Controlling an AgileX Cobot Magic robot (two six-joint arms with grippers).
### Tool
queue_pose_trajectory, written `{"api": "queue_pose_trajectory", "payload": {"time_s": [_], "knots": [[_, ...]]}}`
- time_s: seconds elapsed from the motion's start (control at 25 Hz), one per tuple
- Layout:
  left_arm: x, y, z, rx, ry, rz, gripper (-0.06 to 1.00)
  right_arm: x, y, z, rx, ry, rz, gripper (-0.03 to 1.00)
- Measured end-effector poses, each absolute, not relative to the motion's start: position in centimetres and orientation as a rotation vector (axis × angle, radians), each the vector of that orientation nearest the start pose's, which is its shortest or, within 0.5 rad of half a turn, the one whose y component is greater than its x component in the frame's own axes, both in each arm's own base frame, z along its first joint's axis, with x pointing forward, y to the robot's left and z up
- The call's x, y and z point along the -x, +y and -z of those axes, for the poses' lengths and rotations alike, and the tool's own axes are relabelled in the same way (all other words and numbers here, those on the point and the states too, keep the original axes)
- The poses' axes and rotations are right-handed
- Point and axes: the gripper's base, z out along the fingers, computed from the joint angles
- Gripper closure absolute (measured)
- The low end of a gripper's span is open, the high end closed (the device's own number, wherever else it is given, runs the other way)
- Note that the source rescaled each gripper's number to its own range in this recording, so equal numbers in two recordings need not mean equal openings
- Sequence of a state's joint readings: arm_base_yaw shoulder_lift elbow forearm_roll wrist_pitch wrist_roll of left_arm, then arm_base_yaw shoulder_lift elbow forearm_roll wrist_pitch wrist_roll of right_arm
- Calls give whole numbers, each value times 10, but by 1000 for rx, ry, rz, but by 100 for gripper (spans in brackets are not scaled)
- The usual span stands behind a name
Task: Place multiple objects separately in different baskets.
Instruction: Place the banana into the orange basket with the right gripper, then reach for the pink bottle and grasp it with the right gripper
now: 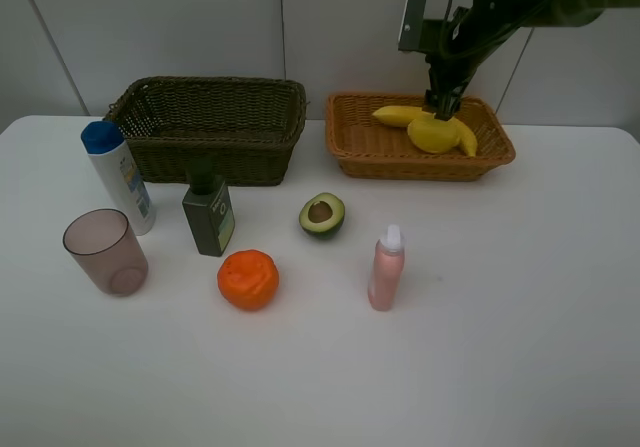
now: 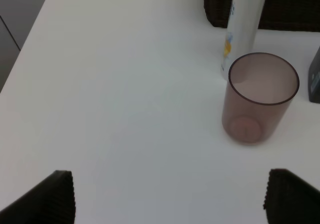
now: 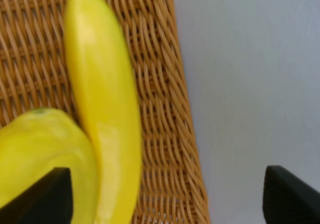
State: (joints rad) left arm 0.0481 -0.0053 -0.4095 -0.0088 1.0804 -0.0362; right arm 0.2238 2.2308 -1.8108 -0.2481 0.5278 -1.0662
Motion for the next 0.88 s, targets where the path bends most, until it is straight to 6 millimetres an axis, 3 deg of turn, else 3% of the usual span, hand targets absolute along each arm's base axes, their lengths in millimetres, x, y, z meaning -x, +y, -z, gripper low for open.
{"api": "queue_pose_trajectory", "payload": {"time_s": [0.4, 0.88], "knots": [[-3, -1, -250, 91, 2147, 4, -6, -497, 102, -194, 1661, 1876, 601, 12], [-3, -1, -250, 91, 2147, 4, -6, -498, 104, -194, 1625, 1880, 569, 12]]}}
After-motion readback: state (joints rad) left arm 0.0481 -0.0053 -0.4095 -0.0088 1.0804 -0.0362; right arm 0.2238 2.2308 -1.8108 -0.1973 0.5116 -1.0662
